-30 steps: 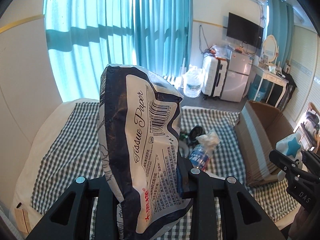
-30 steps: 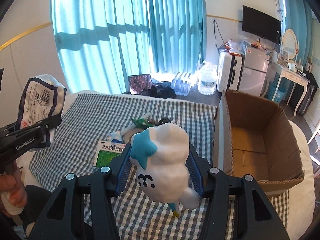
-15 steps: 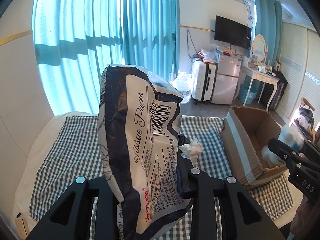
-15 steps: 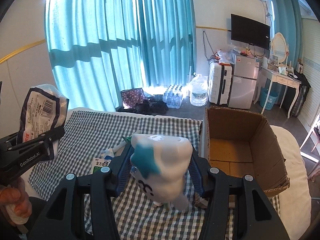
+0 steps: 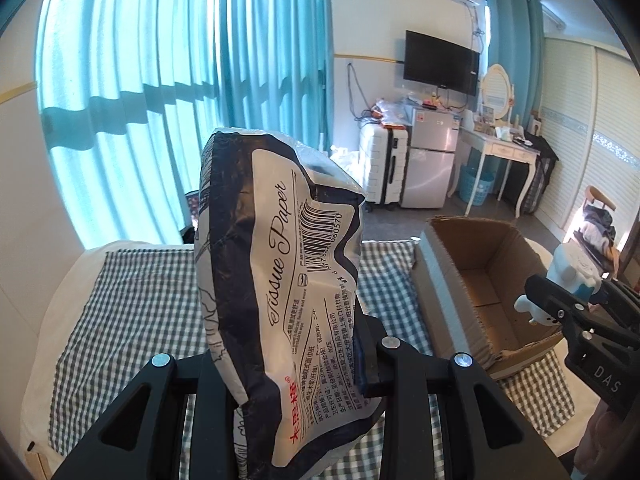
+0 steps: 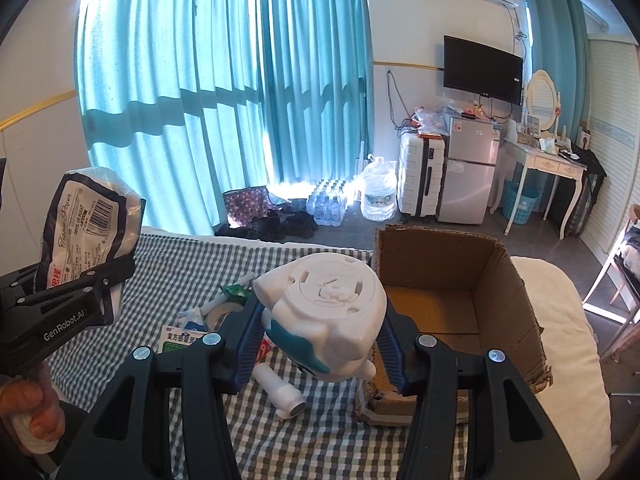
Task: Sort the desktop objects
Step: 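Lift and carry the figurine and tissue pack over the cardboard box with both tools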
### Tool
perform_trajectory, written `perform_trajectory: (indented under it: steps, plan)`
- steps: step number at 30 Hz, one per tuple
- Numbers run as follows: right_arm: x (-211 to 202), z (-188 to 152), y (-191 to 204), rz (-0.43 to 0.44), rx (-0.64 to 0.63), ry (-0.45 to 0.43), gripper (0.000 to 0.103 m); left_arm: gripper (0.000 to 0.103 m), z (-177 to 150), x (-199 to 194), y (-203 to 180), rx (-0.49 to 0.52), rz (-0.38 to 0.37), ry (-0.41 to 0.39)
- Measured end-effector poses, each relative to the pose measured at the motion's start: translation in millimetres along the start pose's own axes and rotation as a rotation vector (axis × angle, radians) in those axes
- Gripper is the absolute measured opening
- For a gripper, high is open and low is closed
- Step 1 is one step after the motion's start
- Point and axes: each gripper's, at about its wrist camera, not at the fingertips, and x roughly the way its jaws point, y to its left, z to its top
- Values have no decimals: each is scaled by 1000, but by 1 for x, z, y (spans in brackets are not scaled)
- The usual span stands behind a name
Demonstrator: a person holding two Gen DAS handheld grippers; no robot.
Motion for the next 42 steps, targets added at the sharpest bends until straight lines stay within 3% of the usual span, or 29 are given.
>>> perform_trajectory:
  steps: [19,42]
  plan:
    - [-7,2,-75,-99,83,-37,51,30,16,23,-81,78,-107,0]
    - [13,-13,-164,-195,204,-8,51,30,20,80,-185,180,-228,61]
